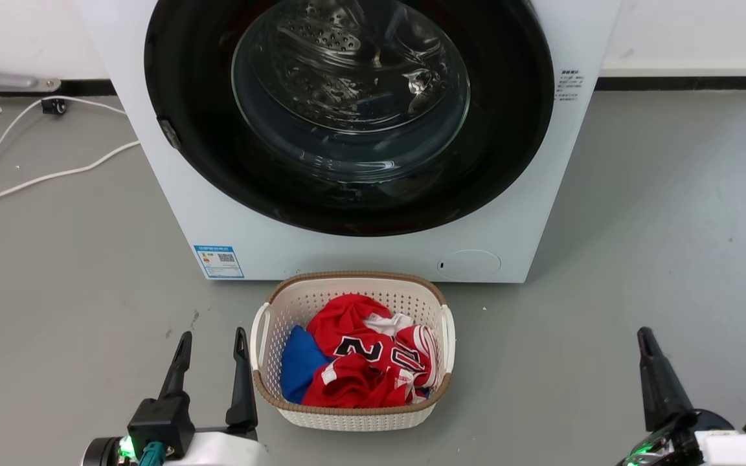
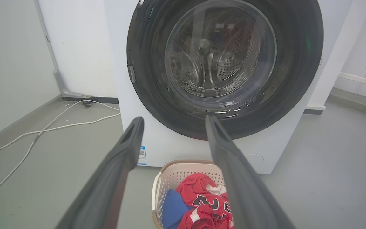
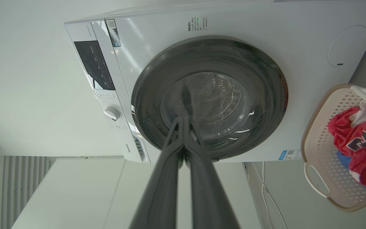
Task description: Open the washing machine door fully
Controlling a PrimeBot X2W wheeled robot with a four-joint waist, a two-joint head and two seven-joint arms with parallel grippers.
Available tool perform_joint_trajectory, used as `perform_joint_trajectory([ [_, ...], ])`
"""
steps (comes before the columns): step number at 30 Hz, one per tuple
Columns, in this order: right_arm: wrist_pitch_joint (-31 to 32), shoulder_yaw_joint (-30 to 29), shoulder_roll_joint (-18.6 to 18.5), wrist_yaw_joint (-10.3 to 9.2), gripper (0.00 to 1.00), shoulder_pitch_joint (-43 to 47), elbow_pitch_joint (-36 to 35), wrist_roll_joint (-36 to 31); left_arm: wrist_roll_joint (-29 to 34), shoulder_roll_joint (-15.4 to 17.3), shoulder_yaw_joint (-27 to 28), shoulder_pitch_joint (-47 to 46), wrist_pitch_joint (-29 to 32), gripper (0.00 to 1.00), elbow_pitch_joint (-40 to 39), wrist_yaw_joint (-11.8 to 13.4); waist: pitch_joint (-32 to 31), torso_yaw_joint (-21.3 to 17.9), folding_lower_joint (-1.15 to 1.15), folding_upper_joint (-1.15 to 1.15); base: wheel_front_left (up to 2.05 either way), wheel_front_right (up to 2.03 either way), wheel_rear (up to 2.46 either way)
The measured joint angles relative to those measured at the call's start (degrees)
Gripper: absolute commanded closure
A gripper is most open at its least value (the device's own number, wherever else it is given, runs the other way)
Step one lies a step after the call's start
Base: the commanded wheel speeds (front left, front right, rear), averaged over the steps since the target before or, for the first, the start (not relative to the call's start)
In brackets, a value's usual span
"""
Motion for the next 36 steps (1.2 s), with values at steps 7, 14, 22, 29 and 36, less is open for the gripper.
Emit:
perform_joint_trajectory([
  [7,1.9,-6.3,-0.6,0.0,1.0,-5.7,1.6,-0.6,1.0,0.0,0.2,-3.0,0.0,0.0,-0.6,-0.9,3.2,0.8,0.0,0.0,0.0,0.0,0.0],
  [14,4.5,-12.8,-3.4,-0.01,1.0,-17.3,6.3,0.6,1.5,0.0,0.0,-7.4,0.0,0.0,-1.7,-1.4,8.6,1.7,0.0,0.0,0.0,0.0,0.0],
  [22,9.1,-14.9,-7.9,-0.01,1.0,-32.5,12.2,0.0,2.1,0.0,-0.3,-12.8,0.0,0.0,-2.7,-2.0,16.2,2.7,0.01,0.0,0.0,0.0,0.0],
  [29,13.7,-14.1,-14.9,-0.01,1.0,-47.2,19.4,-2.0,2.5,0.0,-1.0,-18.1,0.0,0.0,-4.4,-2.6,23.0,3.7,0.01,0.0,0.0,0.0,0.0],
  [36,19.0,-10.9,-19.7,-0.01,1.0,-60.6,25.8,-3.2,2.3,0.0,-2.0,-21.4,0.0,0.0,-5.1,-2.9,29.8,5.0,0.01,0.0,0.0,0.0,0.0],
])
